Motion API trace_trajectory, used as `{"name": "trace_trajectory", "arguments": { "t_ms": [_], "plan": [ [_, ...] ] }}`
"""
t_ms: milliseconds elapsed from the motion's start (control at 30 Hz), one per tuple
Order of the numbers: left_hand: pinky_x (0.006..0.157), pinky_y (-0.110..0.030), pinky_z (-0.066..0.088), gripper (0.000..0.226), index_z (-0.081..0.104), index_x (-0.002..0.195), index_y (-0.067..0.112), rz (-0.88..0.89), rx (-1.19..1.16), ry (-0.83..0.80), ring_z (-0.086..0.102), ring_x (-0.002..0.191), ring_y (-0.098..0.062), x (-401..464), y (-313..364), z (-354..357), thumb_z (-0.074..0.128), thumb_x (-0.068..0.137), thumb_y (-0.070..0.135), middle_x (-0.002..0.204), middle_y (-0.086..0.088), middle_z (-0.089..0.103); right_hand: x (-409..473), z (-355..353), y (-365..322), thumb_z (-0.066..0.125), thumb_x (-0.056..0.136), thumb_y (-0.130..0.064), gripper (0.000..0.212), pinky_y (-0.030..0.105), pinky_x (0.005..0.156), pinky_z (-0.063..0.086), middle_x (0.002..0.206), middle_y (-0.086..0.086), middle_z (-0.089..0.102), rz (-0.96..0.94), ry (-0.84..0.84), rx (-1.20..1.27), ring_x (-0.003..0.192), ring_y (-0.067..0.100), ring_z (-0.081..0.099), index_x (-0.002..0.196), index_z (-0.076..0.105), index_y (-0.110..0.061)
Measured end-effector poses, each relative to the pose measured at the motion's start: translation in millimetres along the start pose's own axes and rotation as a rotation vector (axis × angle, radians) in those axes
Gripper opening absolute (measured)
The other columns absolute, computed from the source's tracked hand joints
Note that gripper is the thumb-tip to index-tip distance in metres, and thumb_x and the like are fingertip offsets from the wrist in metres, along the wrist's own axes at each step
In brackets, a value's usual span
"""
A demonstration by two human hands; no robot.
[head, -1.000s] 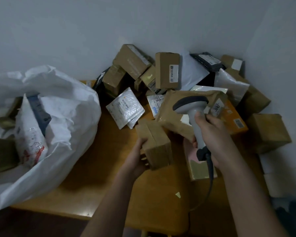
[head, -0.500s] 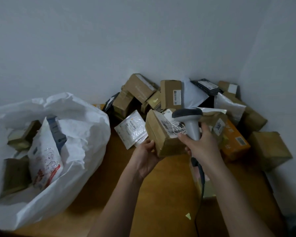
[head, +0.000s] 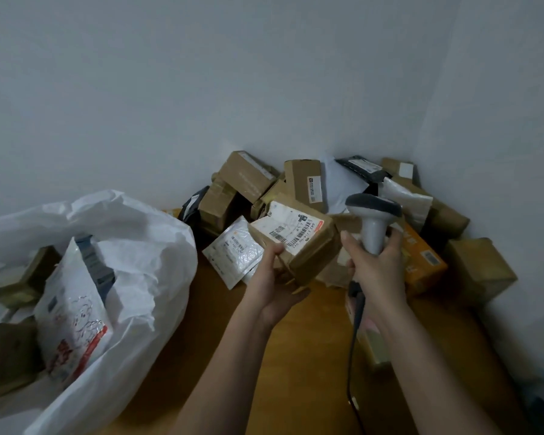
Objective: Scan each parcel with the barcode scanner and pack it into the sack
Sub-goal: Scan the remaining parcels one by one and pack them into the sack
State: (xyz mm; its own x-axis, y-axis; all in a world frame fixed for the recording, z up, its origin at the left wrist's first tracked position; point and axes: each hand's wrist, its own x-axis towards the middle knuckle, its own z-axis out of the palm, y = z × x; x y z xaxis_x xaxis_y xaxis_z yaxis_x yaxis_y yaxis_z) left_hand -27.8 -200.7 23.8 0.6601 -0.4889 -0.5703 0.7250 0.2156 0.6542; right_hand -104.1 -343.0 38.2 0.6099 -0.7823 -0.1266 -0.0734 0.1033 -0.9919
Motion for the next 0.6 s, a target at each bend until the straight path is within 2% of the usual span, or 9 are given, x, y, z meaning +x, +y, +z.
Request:
{"name": "trace_trajectory", "arguments": {
  "t_ms": [100, 200, 267, 333, 367, 433, 467, 500, 600],
  "plan": [
    [0.088, -0.039, 0.053, 0.062, 0.06, 0.125, 0.007, 0.014, 0.044, -0.09, 0.064, 0.11, -0.029, -1.3, -2.0, 1.0, 0.074, 0.074, 0.04, 0.113, -0.012, 0.069, -1.8, 6.8, -0.3, 0.08, 0.072, -0.049, 0.081, 0.035, 0.071, 0.057, 0.109, -0.008, 0.057, 0.062, -0.026, 0.053, 0.089, 0.012, 0.066, 0.135, 0.029, -0.035],
    [0.09, -0.037, 0.053, 0.051, 0.067, 0.118, 0.013, -0.006, 0.081, -0.165, 0.063, 0.109, -0.027, -3.2, -4.6, -1.7, 0.079, 0.072, 0.031, 0.11, -0.009, 0.07, -3.0, 12.0, 0.6, 0.086, 0.066, -0.046, 0.082, 0.026, 0.06, 0.058, 0.105, -0.01, 0.06, 0.055, -0.032, 0.057, 0.077, 0.003, 0.069, 0.125, 0.03, -0.038],
    [0.093, -0.037, 0.049, 0.051, 0.066, 0.118, 0.015, 0.017, 0.149, -0.139, 0.062, 0.11, -0.027, -6.7, -2.2, -5.2, 0.081, 0.071, 0.031, 0.11, -0.007, 0.071, -1.0, 12.7, 0.1, 0.088, 0.066, -0.04, 0.09, 0.033, 0.067, 0.06, 0.113, -0.007, 0.057, 0.054, -0.04, 0.043, 0.091, 0.01, 0.066, 0.134, 0.029, -0.039],
    [0.096, -0.039, 0.048, 0.08, 0.052, 0.133, 0.016, 0.127, 0.281, 0.01, 0.061, 0.109, -0.026, -7.8, 3.2, -9.5, 0.087, 0.063, 0.03, 0.114, -0.005, 0.07, 0.5, 10.6, -1.1, 0.088, 0.066, -0.036, 0.095, 0.039, 0.074, 0.056, 0.109, -0.012, 0.049, 0.008, -0.067, -0.073, 0.1, 0.015, 0.055, 0.137, 0.025, -0.041],
    [0.096, -0.038, 0.05, 0.1, 0.035, 0.145, 0.019, 0.209, 0.348, 0.108, 0.061, 0.109, -0.025, -8.4, 6.3, -13.2, 0.089, 0.061, 0.025, 0.127, -0.003, 0.063, 0.9, 8.8, -2.5, 0.088, 0.067, -0.034, 0.095, 0.04, 0.075, 0.055, 0.103, -0.018, 0.045, -0.024, -0.091, -0.136, 0.097, 0.014, 0.052, 0.136, 0.024, -0.042],
    [0.081, -0.016, 0.055, 0.125, 0.003, 0.154, 0.027, 0.401, 0.578, 0.221, 0.053, 0.108, -0.01, -11.4, 14.8, -23.1, 0.088, 0.064, 0.01, 0.143, 0.009, 0.031, 2.0, 3.4, -5.5, 0.088, 0.067, -0.033, 0.091, 0.047, 0.079, 0.056, 0.098, -0.022, 0.042, -0.073, -0.172, -0.228, 0.091, 0.013, 0.054, 0.132, 0.025, -0.045],
    [0.077, -0.01, 0.052, 0.127, -0.002, 0.155, 0.027, 0.455, 0.72, 0.196, 0.049, 0.101, -0.003, -11.4, 19.4, -29.7, 0.087, 0.066, 0.007, 0.143, 0.013, 0.026, 2.7, 0.1, -7.3, 0.088, 0.067, -0.033, 0.088, 0.048, 0.08, 0.056, 0.1, -0.021, 0.044, -0.089, -0.224, -0.267, 0.091, 0.013, 0.056, 0.128, 0.026, -0.046],
    [0.078, -0.01, 0.05, 0.124, 0.001, 0.156, 0.027, 0.459, 0.831, 0.118, 0.055, 0.109, -0.003, -12.3, 24.1, -35.9, 0.086, 0.069, 0.006, 0.141, 0.012, 0.034, 3.6, -3.2, -8.9, 0.088, 0.067, -0.034, 0.085, 0.045, 0.077, 0.056, 0.101, -0.02, 0.047, -0.104, -0.276, -0.305, 0.092, 0.013, 0.057, 0.125, 0.027, -0.047],
    [0.087, -0.022, 0.053, 0.103, 0.02, 0.153, 0.031, 0.255, 1.046, -0.115, 0.061, 0.106, -0.005, -15.4, 37.9, -48.3, 0.084, 0.073, 0.014, 0.133, 0.005, 0.05, 4.3, -9.9, -13.5, 0.089, 0.065, -0.034, 0.081, 0.022, 0.064, 0.044, 0.099, -0.024, 0.045, -0.167, -0.393, -0.412, 0.087, -0.001, 0.051, 0.117, 0.027, -0.044]
  ]
}}
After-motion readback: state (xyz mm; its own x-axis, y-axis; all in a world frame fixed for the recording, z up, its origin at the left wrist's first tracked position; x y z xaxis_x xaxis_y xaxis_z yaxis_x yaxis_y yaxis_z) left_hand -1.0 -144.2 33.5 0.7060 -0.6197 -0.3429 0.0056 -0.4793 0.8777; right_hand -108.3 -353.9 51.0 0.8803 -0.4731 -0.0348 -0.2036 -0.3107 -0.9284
